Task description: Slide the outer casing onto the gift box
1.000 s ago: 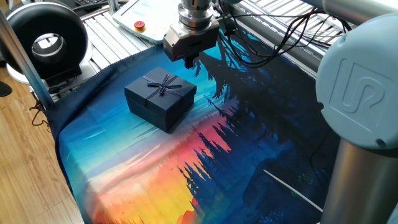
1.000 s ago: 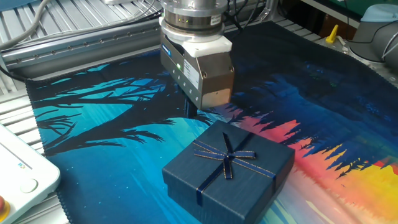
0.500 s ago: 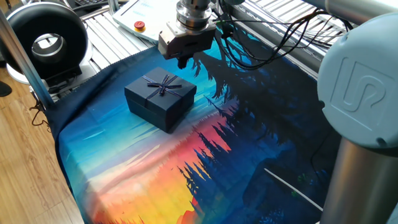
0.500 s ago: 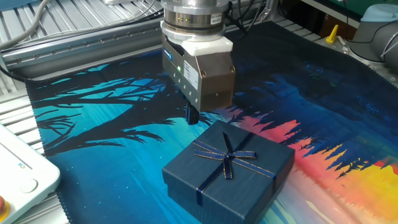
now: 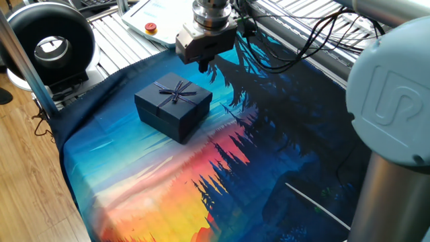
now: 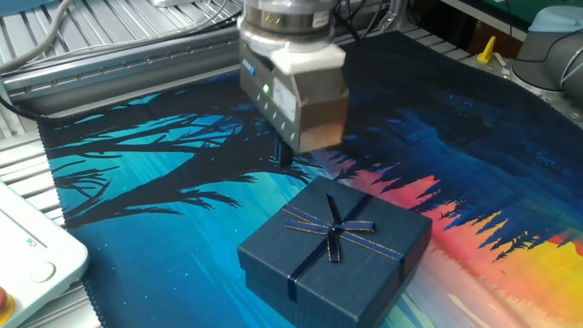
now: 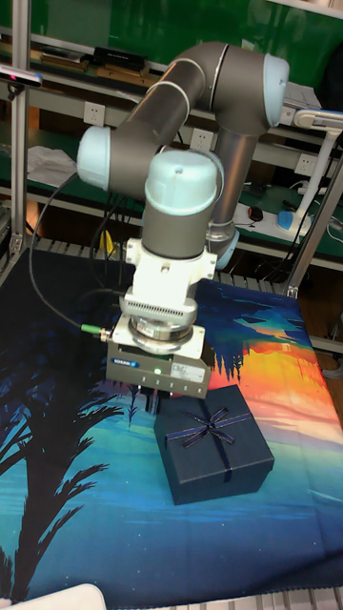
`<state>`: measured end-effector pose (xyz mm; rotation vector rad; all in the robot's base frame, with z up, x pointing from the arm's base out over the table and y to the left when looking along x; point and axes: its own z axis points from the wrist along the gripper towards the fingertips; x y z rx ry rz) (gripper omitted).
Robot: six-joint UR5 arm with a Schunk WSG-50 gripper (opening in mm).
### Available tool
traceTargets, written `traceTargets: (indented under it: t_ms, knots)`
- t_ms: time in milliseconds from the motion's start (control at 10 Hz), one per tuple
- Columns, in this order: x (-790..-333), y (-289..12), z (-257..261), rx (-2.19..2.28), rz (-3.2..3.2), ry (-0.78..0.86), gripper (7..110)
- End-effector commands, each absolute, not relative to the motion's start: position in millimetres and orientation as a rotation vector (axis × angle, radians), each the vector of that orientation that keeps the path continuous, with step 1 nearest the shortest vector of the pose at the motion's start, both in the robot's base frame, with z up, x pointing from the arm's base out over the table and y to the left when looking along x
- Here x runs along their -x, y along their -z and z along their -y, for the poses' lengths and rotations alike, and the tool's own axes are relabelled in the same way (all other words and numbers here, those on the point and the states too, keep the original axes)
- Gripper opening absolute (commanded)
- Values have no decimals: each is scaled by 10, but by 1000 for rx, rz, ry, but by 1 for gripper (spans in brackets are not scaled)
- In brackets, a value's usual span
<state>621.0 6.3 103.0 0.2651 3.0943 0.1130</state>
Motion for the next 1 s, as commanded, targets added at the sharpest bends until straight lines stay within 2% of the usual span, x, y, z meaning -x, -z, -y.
traceTargets:
  t_ms: [0,400,900]
  knots:
    - [-6043,-1265,-327,-305,-3133,-150,7]
    - [-6082,-1441,-931,-375,-3143,-177,7]
    - [-6187,-1416,-1423,-464,-3114,-256,7]
